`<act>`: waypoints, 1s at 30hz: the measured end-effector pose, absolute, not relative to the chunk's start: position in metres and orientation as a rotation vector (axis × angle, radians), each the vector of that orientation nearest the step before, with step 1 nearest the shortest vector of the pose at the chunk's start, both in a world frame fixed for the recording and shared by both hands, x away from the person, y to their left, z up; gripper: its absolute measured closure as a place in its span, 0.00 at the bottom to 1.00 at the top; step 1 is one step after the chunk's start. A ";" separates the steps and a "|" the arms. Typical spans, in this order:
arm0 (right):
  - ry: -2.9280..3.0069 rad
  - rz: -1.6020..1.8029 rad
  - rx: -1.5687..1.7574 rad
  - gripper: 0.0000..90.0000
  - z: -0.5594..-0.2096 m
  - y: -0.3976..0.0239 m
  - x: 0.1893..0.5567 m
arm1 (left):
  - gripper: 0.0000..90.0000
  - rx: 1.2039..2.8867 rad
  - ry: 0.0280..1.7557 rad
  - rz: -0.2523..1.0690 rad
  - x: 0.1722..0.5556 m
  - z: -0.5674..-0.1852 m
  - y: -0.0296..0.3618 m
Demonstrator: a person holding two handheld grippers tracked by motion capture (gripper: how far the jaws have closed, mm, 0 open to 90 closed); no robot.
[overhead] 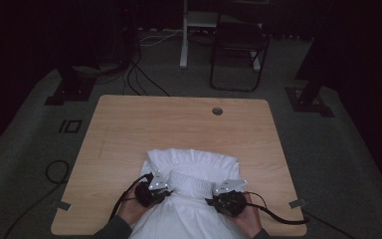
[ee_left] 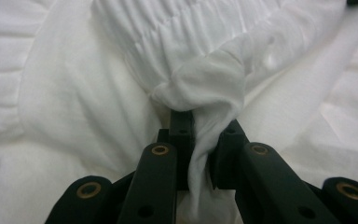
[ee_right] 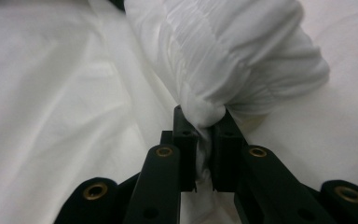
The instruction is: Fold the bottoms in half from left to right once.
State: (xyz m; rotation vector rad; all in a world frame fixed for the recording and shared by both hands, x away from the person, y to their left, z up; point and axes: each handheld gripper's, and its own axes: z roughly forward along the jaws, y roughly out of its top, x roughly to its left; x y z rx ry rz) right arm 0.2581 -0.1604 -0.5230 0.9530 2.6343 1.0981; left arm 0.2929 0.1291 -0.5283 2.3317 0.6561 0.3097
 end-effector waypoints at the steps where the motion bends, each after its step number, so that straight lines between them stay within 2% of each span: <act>1: 2.634 1.078 0.957 0.92 -0.525 -0.158 0.262 | 0.90 2.333 0.658 0.322 0.297 -0.528 0.129; 5: 2.592 1.011 0.933 0.93 -0.530 -0.152 0.283 | 0.90 2.318 0.704 0.343 0.314 -0.528 0.127; 7: 2.587 1.023 0.978 0.93 -0.531 -0.153 0.299 | 0.90 2.307 0.746 0.315 0.322 -0.528 0.127; 11: 2.557 1.038 1.005 0.93 -0.533 -0.156 0.334 | 0.90 2.310 0.761 0.342 0.338 -0.527 0.124; 24: 2.441 1.046 1.169 0.93 -0.534 -0.150 0.420 | 0.90 2.288 0.861 0.412 0.421 -0.527 0.116; 30: 2.394 1.009 1.230 0.93 -0.533 -0.144 0.452 | 0.90 2.254 0.970 0.426 0.458 -0.526 0.112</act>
